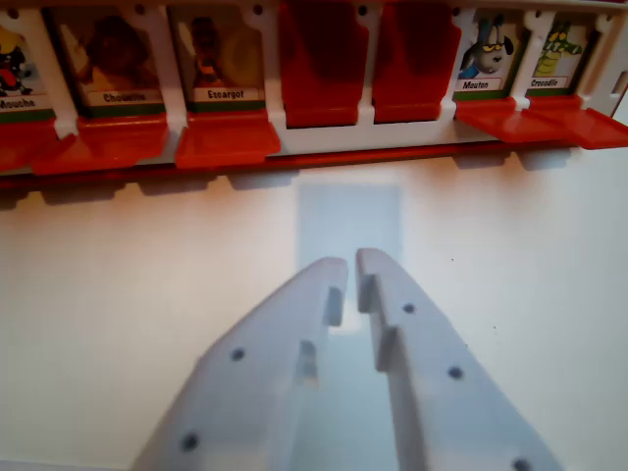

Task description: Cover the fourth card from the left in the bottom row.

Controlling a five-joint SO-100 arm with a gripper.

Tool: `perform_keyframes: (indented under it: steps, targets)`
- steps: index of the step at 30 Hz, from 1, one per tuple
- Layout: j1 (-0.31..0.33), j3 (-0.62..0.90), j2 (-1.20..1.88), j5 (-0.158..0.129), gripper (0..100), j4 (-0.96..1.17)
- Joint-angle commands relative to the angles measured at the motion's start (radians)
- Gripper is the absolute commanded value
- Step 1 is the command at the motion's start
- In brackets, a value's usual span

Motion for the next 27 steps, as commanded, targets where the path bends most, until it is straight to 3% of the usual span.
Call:
perform_keyframes:
  steps: [1, 13, 27]
  targets:
    - [-0.017, -0.006, -0.048, -0.008, 1, -0.100]
    - [-0.058, 0.017, -0.273, -0.003, 1, -0.360]
    - [-0.091, -0.061, -0.511, 0.002, 1, -0.514]
